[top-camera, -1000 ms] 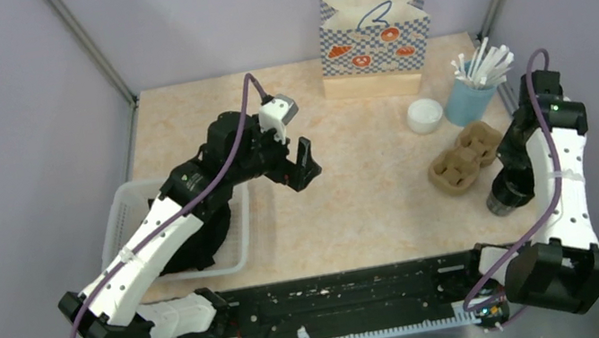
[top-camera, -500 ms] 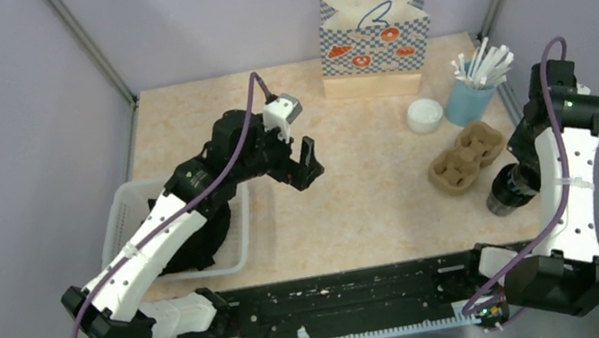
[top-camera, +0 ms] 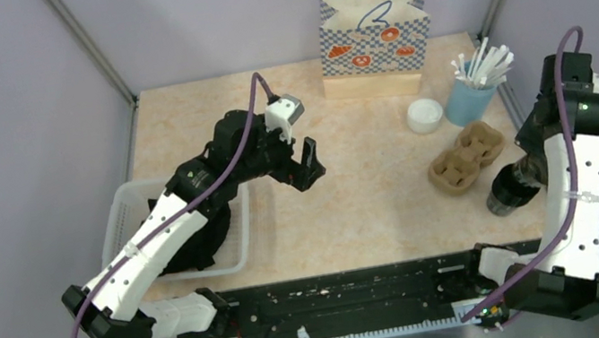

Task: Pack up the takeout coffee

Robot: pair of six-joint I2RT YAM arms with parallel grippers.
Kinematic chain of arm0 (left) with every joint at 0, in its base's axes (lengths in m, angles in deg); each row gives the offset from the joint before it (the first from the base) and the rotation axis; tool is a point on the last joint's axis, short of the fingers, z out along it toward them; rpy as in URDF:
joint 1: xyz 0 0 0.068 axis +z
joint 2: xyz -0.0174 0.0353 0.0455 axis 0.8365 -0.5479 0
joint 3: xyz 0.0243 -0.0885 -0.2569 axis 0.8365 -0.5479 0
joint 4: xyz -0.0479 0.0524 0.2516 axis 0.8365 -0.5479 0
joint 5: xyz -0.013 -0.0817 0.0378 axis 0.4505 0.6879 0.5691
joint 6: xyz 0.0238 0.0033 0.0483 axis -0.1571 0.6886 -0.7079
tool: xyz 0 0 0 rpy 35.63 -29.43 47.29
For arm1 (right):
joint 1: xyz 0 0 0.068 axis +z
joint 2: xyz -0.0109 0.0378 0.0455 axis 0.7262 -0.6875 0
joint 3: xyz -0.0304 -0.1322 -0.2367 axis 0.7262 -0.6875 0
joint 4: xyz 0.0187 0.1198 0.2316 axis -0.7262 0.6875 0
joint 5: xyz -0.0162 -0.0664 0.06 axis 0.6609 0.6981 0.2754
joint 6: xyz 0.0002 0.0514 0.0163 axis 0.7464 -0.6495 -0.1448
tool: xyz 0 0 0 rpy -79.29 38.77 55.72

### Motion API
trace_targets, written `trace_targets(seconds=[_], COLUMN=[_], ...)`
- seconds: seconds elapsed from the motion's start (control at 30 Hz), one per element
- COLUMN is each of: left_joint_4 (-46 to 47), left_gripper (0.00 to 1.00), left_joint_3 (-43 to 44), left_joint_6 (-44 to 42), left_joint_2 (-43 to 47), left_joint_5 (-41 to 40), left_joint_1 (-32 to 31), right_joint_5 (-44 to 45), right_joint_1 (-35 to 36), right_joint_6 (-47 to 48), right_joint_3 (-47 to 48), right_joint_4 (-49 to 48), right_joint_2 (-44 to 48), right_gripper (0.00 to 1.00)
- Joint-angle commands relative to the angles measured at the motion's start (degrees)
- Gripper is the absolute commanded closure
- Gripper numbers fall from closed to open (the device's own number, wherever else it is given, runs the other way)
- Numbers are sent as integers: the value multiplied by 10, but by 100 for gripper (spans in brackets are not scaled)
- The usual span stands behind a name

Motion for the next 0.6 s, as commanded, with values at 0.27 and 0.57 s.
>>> trace_targets(seconds=[0.27,0.57], left_joint_4=[16,1], left_gripper=[2,2], left_joint_3=[30,64], left_joint_6=[-14,-13], left_joint_2=[-2,-12], left_joint_5=[-10,-24], left_joint_1=[-14,-22], right_joint_5=[-59,-140], right_joint_1=[3,30], right_joint_6=[42,44], right_joint_3=[109,61], right_joint_4=[30,-35], right_joint_2=[1,1], right_gripper=[100,100])
